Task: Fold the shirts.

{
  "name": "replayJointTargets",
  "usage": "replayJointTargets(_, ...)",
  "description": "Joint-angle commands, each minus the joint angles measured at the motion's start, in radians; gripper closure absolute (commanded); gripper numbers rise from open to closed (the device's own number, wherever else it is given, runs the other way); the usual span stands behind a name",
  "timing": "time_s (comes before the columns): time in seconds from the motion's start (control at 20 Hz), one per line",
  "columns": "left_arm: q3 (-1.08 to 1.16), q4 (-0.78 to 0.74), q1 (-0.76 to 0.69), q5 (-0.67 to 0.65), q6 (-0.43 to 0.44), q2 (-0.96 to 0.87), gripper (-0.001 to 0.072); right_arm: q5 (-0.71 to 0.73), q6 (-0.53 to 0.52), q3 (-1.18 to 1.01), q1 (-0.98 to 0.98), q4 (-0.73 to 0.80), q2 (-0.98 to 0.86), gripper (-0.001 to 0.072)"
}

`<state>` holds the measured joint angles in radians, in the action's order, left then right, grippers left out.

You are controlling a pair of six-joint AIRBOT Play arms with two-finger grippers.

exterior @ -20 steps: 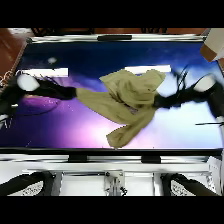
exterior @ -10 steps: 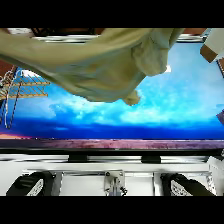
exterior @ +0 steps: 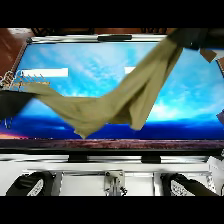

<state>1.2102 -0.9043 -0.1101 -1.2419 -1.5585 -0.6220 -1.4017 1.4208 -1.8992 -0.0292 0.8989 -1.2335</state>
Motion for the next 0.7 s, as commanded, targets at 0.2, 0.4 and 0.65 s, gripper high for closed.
replayJointTargets(0.2,-0.151,0.162,-0.638,0.198,0.099,-0.336,0.0666,-0.288,0.101,0.266,0.0,0.505,-0.026,0.0659)
replayJointTargets(0.4,-0.13,0.163,-0.827,0.27,0.064,-0.576,0.0666,-0.289,0.114,0.412,0.0,0.496,-0.026,0.0659)
replayJointTargets(0.65,-0.039,0.162,-0.762,0.232,0.119,-0.692,0.0121,-0.28,0.114,0.489,0.0,0.496,-0.026,0.0659)
